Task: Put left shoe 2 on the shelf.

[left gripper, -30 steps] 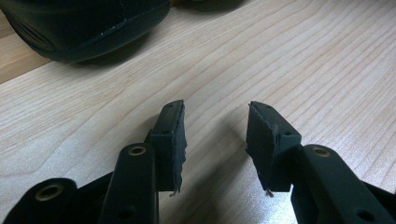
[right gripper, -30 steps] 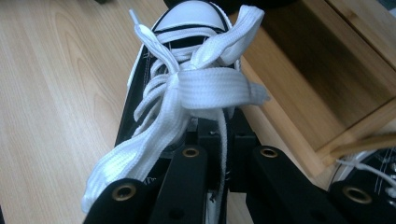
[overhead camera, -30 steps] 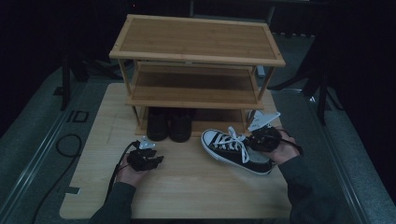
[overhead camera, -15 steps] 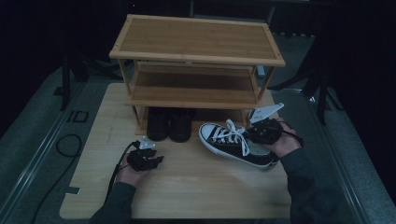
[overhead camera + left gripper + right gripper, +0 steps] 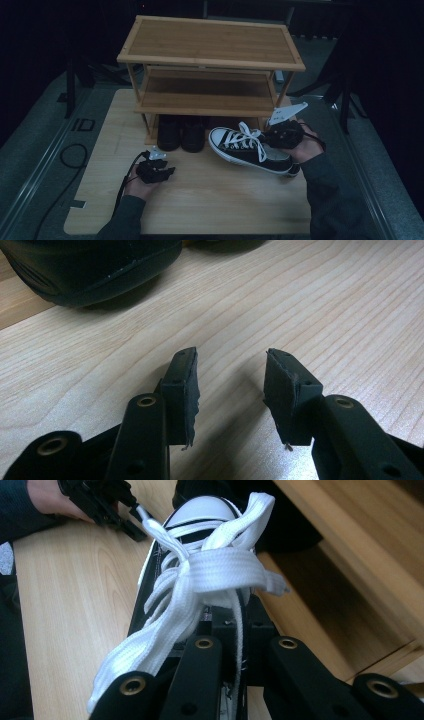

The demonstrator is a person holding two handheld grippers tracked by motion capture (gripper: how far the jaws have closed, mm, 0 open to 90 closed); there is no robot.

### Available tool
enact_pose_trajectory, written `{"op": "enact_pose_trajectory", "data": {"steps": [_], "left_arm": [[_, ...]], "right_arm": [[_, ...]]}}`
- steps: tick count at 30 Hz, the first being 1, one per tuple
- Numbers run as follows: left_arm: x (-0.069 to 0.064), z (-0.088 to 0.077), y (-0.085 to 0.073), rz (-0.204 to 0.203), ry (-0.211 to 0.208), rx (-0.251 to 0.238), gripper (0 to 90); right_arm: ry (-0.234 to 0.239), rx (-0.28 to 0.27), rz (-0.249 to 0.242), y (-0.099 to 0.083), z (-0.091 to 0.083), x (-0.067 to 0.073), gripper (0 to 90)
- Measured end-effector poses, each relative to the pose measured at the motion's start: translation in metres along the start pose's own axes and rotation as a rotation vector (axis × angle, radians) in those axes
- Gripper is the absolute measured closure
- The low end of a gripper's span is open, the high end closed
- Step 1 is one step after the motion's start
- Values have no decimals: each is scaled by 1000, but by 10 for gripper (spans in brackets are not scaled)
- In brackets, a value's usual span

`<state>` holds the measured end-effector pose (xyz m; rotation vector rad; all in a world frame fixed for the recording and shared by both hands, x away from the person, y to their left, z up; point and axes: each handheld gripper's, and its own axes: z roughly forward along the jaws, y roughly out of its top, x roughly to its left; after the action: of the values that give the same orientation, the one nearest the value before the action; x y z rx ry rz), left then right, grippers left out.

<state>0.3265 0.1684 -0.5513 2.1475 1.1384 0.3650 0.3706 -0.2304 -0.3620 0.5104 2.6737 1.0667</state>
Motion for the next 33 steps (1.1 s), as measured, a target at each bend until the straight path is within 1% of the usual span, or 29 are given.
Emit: {"op": "enact_pose_trajectory", "data": {"steps": [6, 9, 17, 30, 33], "left_arm": [[0, 0, 0, -1, -1, -1, 571], [0, 0, 0, -4, -2, -1, 571], [0, 0, 0, -7, -4, -2, 571], [1, 0, 0, -8, -8, -4, 571], [1, 0, 0, -7, -8, -4, 571]], "right_arm": [[7, -24, -7, 13, -4, 1, 878], [12, -54, -10, 19, -6, 1, 878], [10, -102, -4, 34, -13, -1, 878], [-1, -189, 45, 57, -22, -15, 878], [-28, -193, 57, 62, -22, -18, 877]]}}
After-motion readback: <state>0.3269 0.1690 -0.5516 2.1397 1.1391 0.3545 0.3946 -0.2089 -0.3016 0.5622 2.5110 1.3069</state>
